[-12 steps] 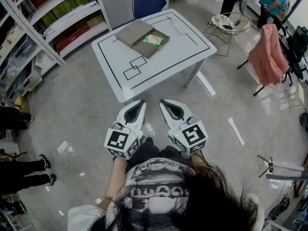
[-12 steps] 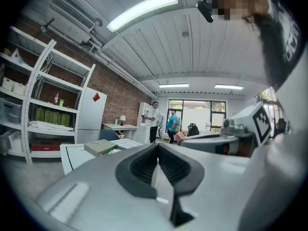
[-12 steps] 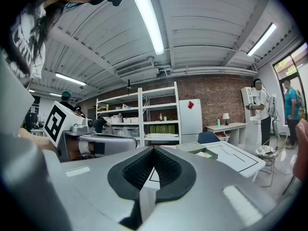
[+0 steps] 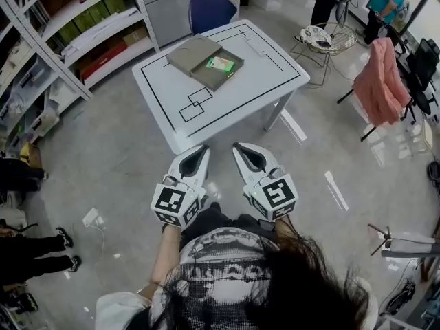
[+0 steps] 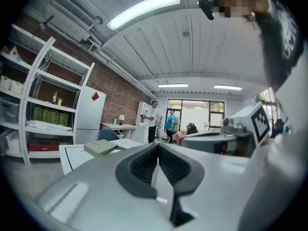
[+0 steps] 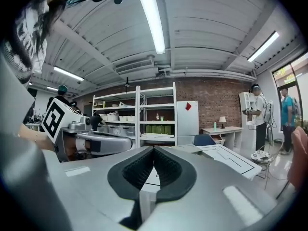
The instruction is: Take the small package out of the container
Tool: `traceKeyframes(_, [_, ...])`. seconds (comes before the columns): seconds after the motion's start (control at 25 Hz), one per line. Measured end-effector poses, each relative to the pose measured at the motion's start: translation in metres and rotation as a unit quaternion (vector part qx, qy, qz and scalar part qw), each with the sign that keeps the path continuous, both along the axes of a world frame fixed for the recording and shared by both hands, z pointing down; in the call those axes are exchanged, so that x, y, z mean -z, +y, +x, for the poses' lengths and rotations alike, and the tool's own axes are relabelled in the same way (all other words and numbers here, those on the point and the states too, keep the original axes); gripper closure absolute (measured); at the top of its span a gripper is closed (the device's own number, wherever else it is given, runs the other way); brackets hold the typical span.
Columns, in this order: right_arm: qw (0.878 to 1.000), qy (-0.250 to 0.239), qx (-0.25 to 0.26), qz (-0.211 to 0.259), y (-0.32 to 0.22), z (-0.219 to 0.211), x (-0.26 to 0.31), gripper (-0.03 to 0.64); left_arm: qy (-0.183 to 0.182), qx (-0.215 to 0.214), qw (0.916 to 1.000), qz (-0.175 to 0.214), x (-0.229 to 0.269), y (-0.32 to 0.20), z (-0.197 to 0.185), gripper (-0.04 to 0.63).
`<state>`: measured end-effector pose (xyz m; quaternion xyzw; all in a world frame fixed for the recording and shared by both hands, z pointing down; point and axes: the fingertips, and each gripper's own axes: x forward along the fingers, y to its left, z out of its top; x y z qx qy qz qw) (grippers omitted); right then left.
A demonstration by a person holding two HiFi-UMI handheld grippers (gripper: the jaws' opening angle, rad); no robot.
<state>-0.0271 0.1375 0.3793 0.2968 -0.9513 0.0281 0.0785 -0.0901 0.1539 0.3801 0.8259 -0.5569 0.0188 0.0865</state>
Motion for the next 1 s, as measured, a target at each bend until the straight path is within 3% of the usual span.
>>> traceKeyframes(0.56, [0.999,-0.014,-0.039,-0.03,-0.026,-0.037,-0.021,0.612,-0.004,-0.026,0.9996,-0.011,-0.019,-0.026,-0.047,0.595])
traceKeyframes(1.0, [0.998,-0.008,-0.053,-0.041,-0.059,-0.035,-0.024,0.612,0.01,-0.036,0.9992,-0.018,-0.026,-0.058,-0.048,0.595])
